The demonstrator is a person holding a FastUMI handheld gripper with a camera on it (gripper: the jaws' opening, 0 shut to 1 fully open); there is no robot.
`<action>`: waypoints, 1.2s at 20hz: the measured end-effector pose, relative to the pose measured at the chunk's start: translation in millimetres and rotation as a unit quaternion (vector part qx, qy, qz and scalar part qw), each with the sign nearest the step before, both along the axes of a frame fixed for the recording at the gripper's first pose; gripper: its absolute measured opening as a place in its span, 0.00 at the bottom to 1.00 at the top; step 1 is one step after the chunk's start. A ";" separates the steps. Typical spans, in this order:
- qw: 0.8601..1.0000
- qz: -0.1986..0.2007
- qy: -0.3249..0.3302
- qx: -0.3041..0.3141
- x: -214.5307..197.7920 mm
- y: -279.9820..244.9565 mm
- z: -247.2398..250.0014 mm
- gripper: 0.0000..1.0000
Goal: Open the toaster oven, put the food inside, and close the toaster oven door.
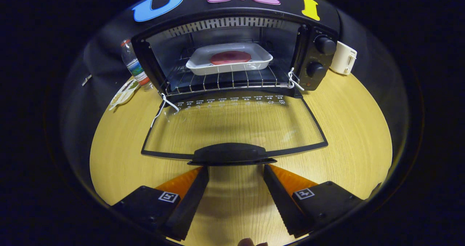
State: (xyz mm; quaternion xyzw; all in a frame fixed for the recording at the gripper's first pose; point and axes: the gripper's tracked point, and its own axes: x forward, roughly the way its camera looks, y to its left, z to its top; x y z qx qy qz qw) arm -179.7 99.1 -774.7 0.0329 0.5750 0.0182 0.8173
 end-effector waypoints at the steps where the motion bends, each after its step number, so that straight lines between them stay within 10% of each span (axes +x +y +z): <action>1: 1.000 0.001 -0.001 -0.002 0.3 -0.2 -0.1 0.99; 24: 0.979 -0.015 -0.199 0.033 124.4 -3.2 184.2 1.00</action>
